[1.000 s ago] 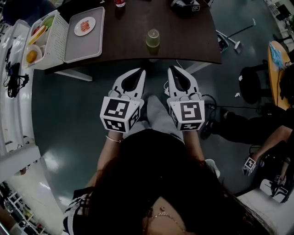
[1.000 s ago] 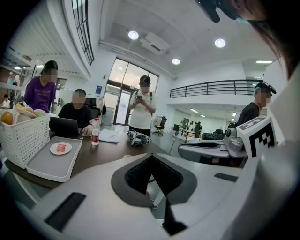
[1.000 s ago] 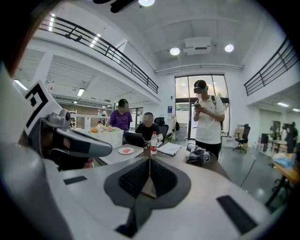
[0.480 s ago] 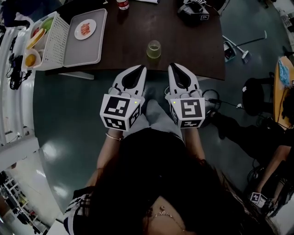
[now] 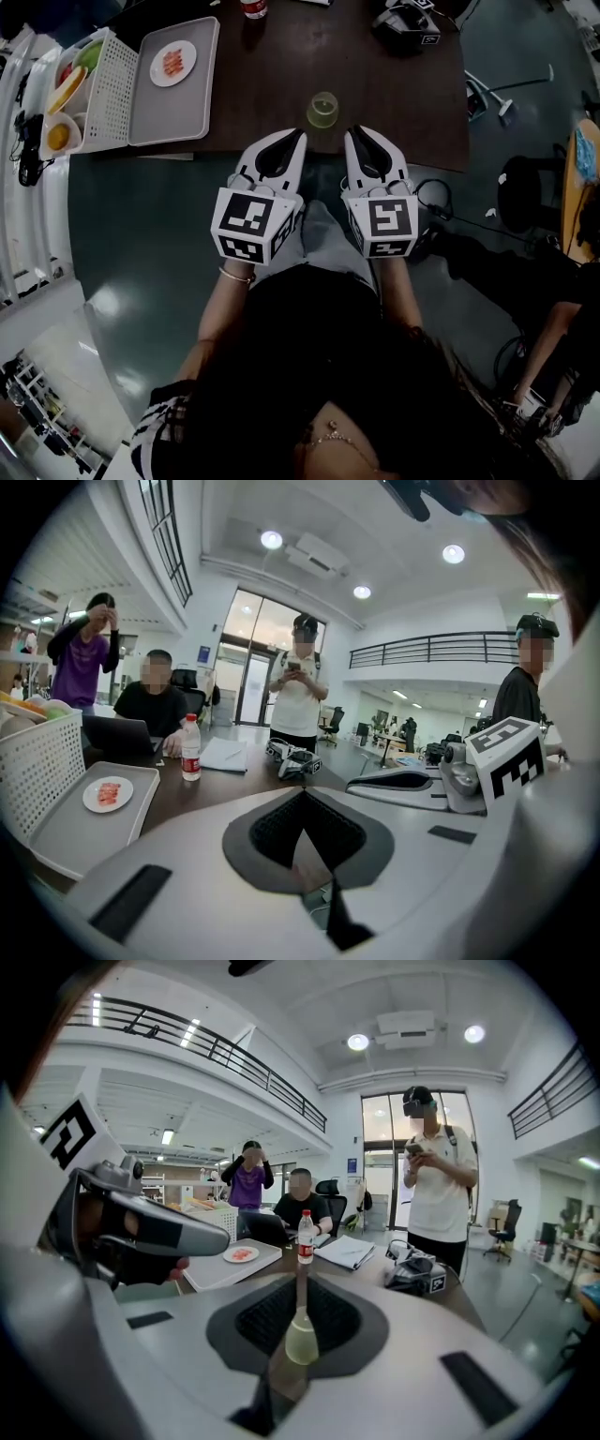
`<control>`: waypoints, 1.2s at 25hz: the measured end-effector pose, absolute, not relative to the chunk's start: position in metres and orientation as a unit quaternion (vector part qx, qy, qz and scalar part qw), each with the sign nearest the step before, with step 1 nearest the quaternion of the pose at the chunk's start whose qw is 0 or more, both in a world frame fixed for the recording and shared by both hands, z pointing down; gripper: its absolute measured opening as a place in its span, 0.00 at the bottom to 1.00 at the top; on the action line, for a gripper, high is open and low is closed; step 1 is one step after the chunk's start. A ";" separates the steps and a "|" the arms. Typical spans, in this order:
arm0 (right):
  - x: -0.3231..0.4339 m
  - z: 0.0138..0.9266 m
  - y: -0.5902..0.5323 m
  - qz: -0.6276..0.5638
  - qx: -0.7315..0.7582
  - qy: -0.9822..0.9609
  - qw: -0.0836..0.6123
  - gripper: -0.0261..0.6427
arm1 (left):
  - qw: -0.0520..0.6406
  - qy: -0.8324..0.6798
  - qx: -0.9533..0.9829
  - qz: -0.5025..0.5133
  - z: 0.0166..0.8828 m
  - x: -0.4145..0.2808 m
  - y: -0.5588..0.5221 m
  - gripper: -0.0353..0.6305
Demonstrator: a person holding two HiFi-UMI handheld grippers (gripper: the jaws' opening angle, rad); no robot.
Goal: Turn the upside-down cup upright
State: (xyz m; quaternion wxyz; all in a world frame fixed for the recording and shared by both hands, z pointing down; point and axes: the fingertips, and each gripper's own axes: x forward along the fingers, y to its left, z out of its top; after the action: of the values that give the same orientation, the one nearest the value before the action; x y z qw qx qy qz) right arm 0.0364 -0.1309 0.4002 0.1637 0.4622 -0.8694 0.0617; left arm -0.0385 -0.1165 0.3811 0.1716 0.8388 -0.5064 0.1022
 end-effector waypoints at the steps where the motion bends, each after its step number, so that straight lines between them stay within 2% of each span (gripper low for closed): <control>1: 0.034 0.403 -0.134 0.065 0.463 -0.868 0.164 0.07 | 0.172 -0.504 0.840 0.103 0.382 -0.040 -0.121 0.06; 5: 0.026 0.419 -0.147 0.079 0.468 -0.864 0.169 0.07 | 0.177 -0.496 0.844 0.106 0.389 -0.045 -0.136 0.06; 9: 0.017 0.440 -0.156 0.098 0.462 -0.863 0.178 0.22 | 0.189 -0.490 0.844 0.107 0.399 -0.053 -0.147 0.06; 24: 0.004 0.514 -0.191 0.145 0.461 -0.848 0.218 0.43 | 0.230 -0.478 0.839 0.120 0.439 -0.067 -0.174 0.06; 30: -0.001 0.541 -0.201 0.159 0.460 -0.841 0.238 0.49 | 0.239 -0.477 0.837 0.120 0.448 -0.067 -0.181 0.06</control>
State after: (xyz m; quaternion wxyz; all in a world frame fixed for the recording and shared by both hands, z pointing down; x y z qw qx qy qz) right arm -0.0013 -0.2010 0.5412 0.2379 0.4596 -0.8408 0.1585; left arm -0.0672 -0.1810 0.4481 0.2390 0.8371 -0.4773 0.1195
